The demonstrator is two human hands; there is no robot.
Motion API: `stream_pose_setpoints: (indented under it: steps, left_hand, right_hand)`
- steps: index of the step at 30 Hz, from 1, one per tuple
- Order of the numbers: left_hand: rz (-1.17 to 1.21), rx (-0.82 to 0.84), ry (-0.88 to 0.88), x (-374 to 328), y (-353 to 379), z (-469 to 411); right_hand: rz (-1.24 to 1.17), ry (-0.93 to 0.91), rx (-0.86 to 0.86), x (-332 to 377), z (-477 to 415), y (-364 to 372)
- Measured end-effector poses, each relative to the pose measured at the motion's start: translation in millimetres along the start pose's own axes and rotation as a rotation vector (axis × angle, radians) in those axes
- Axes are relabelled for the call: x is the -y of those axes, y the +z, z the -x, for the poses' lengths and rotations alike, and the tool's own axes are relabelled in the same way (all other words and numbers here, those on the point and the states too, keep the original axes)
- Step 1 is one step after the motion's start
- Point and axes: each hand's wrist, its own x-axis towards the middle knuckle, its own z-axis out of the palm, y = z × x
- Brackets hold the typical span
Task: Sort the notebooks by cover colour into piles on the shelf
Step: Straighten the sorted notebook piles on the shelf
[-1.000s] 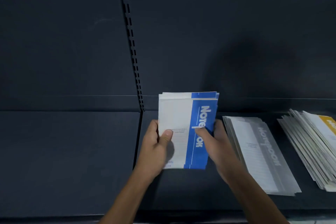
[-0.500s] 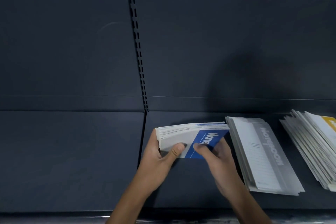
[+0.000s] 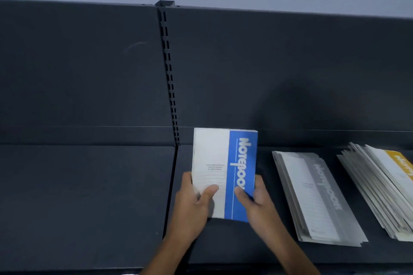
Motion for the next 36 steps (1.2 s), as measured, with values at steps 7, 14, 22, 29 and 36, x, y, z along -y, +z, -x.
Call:
stream_pose_setpoints:
  steps: [7, 14, 22, 29, 36]
  left_hand:
    - [-0.699, -0.051, -0.132, -9.2, 9.8, -0.5]
    - [-0.818, -0.035, -0.195, -8.6, 4.1, -2.5]
    - [-0.86, 0.001, -0.264, -19.3, 4.2, -2.6]
    - [-0.919, -0.204, 0.138, -29.6, 21.6, 7.1]
    - [-0.415, 0.073, 0.073, -67.4, 120.1, 16.3]
  right_hand:
    - [0.406, 0.135, -0.22, -8.6, -9.0, 15.6]
    - [0.728, 0.049, -0.363, -16.5, -14.2, 29.1]
    - [0.731, 0.116, -0.307, -7.8, -13.0, 24.9]
    - [0.667, -0.047, -0.342, 23.7, -3.4, -15.0]
    - [0.624, 0.117, -0.446, 35.9, -13.9, -170.5]
